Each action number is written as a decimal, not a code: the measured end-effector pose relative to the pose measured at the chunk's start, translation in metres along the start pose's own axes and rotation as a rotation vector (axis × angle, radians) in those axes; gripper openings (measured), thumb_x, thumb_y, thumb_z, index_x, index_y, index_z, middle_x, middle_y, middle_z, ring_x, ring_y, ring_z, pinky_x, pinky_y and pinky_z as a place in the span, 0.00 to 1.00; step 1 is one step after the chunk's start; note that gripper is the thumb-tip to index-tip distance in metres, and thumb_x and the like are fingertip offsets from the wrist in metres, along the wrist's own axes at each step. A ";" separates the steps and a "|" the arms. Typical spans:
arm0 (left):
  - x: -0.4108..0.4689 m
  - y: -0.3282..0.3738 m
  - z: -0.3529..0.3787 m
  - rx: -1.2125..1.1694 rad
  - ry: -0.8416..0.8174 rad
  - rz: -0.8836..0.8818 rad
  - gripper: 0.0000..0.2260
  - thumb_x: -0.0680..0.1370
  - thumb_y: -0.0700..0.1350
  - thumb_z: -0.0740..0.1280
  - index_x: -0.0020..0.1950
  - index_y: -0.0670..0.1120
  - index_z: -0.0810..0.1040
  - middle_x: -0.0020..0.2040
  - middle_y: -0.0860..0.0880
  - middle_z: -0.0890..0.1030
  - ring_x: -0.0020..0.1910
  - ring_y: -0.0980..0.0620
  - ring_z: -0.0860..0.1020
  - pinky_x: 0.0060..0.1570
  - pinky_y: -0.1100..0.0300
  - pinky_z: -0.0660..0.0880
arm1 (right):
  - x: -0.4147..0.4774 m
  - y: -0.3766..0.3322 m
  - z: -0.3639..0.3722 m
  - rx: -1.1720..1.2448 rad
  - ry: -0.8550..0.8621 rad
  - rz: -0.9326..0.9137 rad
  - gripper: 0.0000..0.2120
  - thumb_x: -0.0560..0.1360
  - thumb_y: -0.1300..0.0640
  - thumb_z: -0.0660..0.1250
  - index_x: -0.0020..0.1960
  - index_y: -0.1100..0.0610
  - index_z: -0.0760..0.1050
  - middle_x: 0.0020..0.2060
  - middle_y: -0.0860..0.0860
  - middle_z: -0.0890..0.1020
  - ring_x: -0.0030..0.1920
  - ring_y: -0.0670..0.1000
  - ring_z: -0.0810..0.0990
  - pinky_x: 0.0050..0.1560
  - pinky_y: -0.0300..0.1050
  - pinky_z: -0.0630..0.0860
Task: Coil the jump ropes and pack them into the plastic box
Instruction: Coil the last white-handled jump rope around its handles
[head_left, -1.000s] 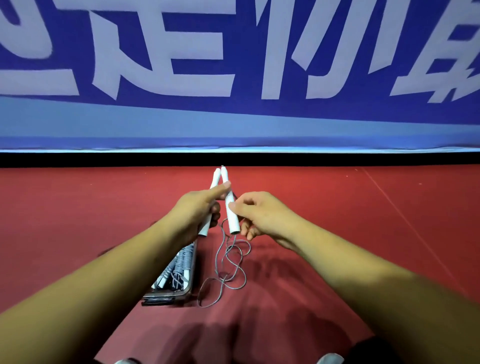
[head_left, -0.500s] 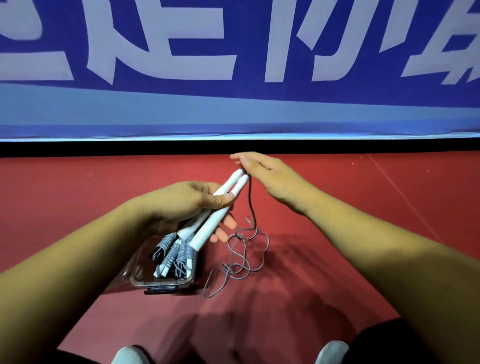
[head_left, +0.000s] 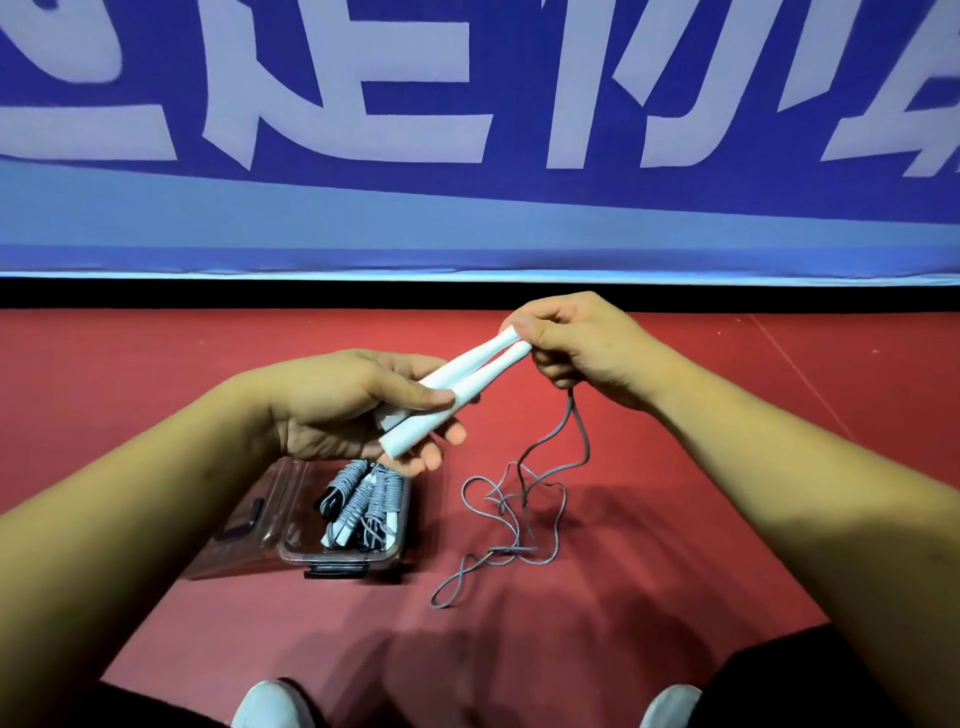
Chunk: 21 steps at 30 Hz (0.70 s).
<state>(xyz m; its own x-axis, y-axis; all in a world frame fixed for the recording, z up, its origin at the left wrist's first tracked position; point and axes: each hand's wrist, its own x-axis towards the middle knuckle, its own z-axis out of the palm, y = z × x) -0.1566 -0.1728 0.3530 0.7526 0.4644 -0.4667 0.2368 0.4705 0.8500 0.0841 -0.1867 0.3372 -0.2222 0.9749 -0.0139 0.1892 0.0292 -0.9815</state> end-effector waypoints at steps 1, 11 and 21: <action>-0.002 -0.001 0.001 -0.016 -0.007 -0.012 0.14 0.73 0.37 0.66 0.59 0.41 0.73 0.44 0.37 0.80 0.31 0.45 0.78 0.28 0.59 0.77 | -0.001 0.000 -0.001 0.003 0.004 -0.005 0.09 0.81 0.62 0.60 0.49 0.64 0.77 0.23 0.47 0.61 0.25 0.47 0.56 0.31 0.44 0.51; 0.002 -0.002 0.005 -0.074 -0.119 -0.073 0.24 0.70 0.41 0.72 0.64 0.31 0.75 0.47 0.36 0.80 0.29 0.50 0.72 0.28 0.61 0.71 | -0.005 -0.002 -0.006 -0.026 -0.044 -0.064 0.09 0.80 0.62 0.62 0.48 0.64 0.81 0.28 0.52 0.61 0.28 0.49 0.57 0.30 0.41 0.55; 0.014 0.010 0.020 -0.101 0.217 0.325 0.04 0.75 0.42 0.64 0.43 0.44 0.70 0.30 0.51 0.64 0.22 0.60 0.58 0.21 0.69 0.53 | 0.001 0.003 0.010 0.224 0.086 -0.004 0.12 0.83 0.59 0.57 0.41 0.59 0.70 0.25 0.49 0.66 0.29 0.54 0.76 0.41 0.49 0.77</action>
<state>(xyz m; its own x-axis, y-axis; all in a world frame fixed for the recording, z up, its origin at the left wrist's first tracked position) -0.1314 -0.1763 0.3591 0.6285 0.7438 -0.2274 -0.0619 0.3393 0.9386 0.0751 -0.1876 0.3322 -0.1384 0.9904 -0.0034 -0.0303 -0.0077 -0.9995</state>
